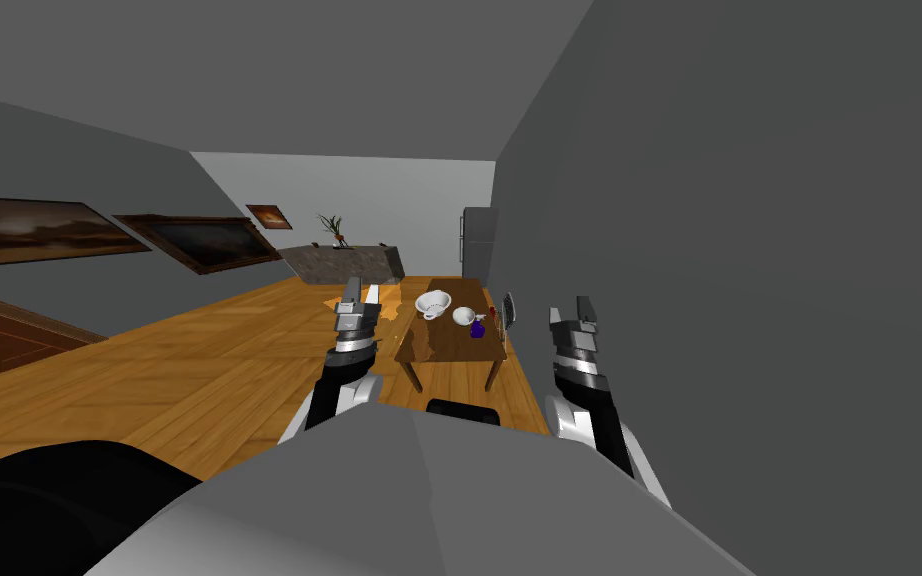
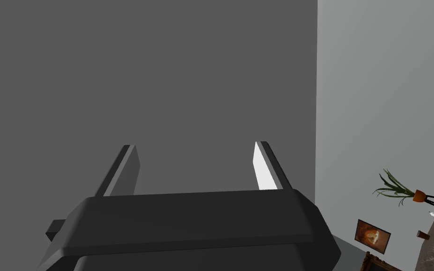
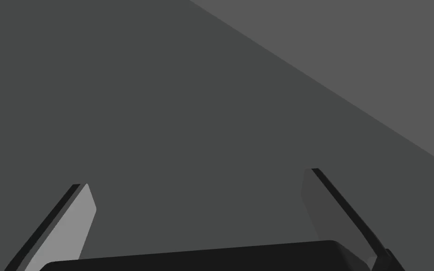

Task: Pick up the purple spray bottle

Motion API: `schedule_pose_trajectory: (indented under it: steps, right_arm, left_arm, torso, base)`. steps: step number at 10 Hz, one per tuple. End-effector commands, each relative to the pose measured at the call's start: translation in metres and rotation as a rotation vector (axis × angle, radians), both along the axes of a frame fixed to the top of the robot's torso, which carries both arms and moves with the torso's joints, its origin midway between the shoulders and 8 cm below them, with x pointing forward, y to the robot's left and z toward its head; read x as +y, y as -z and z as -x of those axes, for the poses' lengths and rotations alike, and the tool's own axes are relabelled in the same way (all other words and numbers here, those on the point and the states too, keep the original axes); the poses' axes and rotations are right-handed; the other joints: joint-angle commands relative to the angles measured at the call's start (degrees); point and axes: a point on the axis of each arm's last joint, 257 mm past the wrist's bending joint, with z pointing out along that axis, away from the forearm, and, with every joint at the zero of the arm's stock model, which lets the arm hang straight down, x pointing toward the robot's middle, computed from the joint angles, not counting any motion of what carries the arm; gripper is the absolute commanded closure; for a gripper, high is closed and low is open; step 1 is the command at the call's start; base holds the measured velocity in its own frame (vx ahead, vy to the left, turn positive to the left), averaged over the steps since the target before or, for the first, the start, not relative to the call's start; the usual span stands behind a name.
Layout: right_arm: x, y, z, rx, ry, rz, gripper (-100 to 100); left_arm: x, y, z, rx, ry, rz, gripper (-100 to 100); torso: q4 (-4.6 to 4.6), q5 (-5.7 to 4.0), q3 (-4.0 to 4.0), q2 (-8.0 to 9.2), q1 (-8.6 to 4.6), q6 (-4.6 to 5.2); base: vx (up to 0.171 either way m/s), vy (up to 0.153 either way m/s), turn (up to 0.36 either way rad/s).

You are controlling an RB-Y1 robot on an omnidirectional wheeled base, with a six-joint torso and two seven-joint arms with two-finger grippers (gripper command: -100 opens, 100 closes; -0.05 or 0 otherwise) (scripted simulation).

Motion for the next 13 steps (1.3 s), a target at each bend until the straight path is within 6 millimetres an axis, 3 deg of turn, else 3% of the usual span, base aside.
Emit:
schedule_pose_trajectory:
  steps: [1, 2, 4, 5, 9, 11, 13]
  right_arm:
    - [0.007, 0.026, -0.015, 0.082, -0.027, 0.026, -100]
    - [0.007, 0.026, -0.015, 0.082, -0.027, 0.026, -100]
    - [0.014, 0.055, -0.029, 0.167, -0.048, 0.046, -100]
    - [0.014, 0.055, -0.029, 0.167, -0.048, 0.046, -100]
    - [0.027, 0.138, -0.057, 0.393, -0.088, 0.095, -100]
    - [0.028, 0.166, -0.063, 0.470, -0.090, 0.108, -100]
    - [0.033, 0.207, -0.071, 0.578, -0.102, 0.134, -100]
  left_arm:
    - [0.000, 0.000, 0.000, 0.000, 0.000, 0.000, 0]
    - [0.000, 0.000, 0.000, 0.000, 0.000, 0.000, 0]
    - [0.000, 0.000, 0.000, 0.000, 0.000, 0.000, 0]
    - [0.000, 0.000, 0.000, 0.000, 0.000, 0.000, 0]
    - [0.000, 0.000, 0.000, 0.000, 0.000, 0.000, 0]
    - [0.000, 0.000, 0.000, 0.000, 0.000, 0.000, 0]
    - [0.000, 0.000, 0.000, 0.000, 0.000, 0.000, 0]
  torso:
    - [0.00, 0.00, 0.00, 0.00, 0.00, 0.00]
    - [0.00, 0.03, 0.00, 0.00, 0.21, -0.01]
    - [-0.01, 0.06, -0.01, -0.01, 0.27, -0.01]
    - [0.00, 0.06, 0.00, 0.00, 0.29, -0.01]
    - [-0.02, 0.08, -0.03, -0.05, 0.39, -0.02]
    - [0.00, 0.12, 0.00, -0.01, 0.55, -0.02]
    - [0.00, 0.09, 0.01, 0.01, 0.38, 0.00]
  base:
    - [-0.002, 0.069, 0.072]
    - [0.001, 0.082, 0.022]
    - [-0.004, 0.071, 0.041]
    - [-0.002, 0.060, 0.013]
    - [0.001, 0.099, 0.063]
    - [-0.002, 0.141, 0.069]
    - [-0.005, 0.093, 0.091]
